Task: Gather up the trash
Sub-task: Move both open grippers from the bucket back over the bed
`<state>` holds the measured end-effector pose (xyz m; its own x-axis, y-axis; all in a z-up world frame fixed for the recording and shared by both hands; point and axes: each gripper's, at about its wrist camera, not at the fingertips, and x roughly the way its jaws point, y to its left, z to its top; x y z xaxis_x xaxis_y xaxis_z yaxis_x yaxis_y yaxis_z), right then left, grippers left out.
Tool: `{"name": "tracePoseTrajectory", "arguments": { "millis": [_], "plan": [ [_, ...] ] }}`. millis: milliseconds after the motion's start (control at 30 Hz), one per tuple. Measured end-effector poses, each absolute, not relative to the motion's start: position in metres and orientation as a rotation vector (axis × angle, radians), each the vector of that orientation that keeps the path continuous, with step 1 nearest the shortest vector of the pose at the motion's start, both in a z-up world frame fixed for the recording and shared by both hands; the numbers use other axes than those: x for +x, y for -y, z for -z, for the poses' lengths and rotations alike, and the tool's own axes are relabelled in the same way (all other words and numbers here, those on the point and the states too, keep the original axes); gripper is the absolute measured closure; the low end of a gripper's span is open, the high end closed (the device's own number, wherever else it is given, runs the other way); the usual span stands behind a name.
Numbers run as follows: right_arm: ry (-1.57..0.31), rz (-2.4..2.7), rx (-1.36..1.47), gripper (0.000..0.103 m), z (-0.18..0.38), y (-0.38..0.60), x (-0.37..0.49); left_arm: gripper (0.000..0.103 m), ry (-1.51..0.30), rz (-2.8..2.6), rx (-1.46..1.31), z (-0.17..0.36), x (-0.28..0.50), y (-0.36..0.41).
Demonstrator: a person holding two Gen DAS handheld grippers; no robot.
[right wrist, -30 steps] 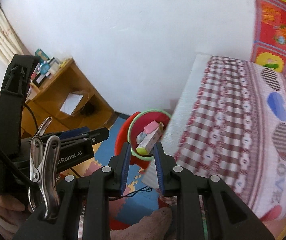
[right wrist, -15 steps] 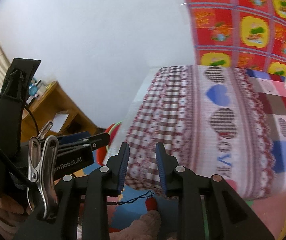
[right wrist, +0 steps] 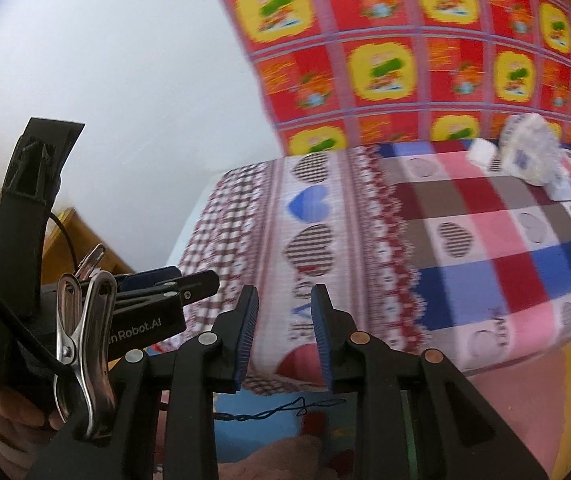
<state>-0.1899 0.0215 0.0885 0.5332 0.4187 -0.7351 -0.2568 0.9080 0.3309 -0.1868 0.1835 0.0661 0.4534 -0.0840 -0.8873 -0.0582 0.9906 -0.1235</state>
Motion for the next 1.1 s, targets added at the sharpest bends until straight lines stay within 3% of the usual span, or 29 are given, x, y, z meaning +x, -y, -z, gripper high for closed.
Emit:
{"name": "tracePoseTrajectory", "arguments": {
  "millis": [1100],
  "plan": [
    [-0.933, -0.069, 0.282, 0.074, -0.074, 0.176, -0.078, 0.060, -1.138, 0.311, 0.004, -0.039, -0.011, 0.021]
  ]
}}
